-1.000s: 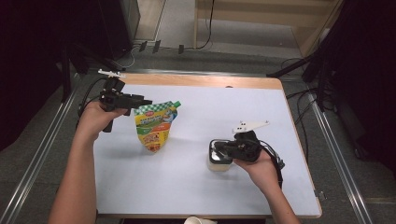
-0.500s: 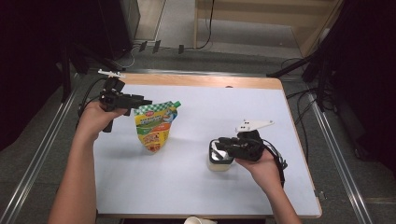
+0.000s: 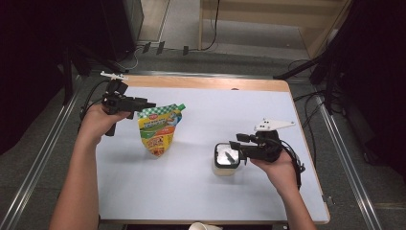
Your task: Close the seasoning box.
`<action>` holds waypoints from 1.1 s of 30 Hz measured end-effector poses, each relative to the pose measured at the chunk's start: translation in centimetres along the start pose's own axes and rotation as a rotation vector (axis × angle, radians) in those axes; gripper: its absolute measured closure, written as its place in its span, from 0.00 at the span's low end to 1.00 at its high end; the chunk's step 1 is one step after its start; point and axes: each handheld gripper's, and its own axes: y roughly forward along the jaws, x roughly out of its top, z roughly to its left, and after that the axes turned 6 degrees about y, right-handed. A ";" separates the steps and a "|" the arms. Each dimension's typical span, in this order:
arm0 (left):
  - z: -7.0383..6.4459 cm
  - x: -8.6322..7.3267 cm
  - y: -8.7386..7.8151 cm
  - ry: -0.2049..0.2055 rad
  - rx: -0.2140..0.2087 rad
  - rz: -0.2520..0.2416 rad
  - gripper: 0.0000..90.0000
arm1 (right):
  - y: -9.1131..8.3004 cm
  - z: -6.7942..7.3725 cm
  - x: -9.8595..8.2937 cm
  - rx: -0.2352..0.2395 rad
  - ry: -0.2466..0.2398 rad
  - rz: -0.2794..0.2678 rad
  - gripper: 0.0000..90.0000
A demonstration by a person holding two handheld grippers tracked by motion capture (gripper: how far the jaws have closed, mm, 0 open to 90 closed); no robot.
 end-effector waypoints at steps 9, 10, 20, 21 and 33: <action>0.2 -0.1 0.0 -0.003 -0.004 -0.001 0.44 | -1.2 -1.7 -0.3 -0.037 -0.016 -0.053 0.49; 0.2 -0.1 0.0 -0.003 -0.005 -0.003 0.44 | -1.4 -2.0 -0.4 -0.040 -0.014 -0.053 0.48; 0.3 -0.2 0.0 -0.009 -0.005 -0.005 0.44 | -2.5 -4.2 -1.1 -0.105 0.018 -0.085 0.42; 0.3 -0.2 0.0 -0.009 -0.007 -0.008 0.44 | -2.6 -4.4 -1.2 -0.109 0.023 -0.087 0.42; 0.8 -0.4 -0.1 -0.026 -0.003 -0.008 0.43 | -2.7 -6.7 -2.7 -0.166 0.058 -0.117 0.34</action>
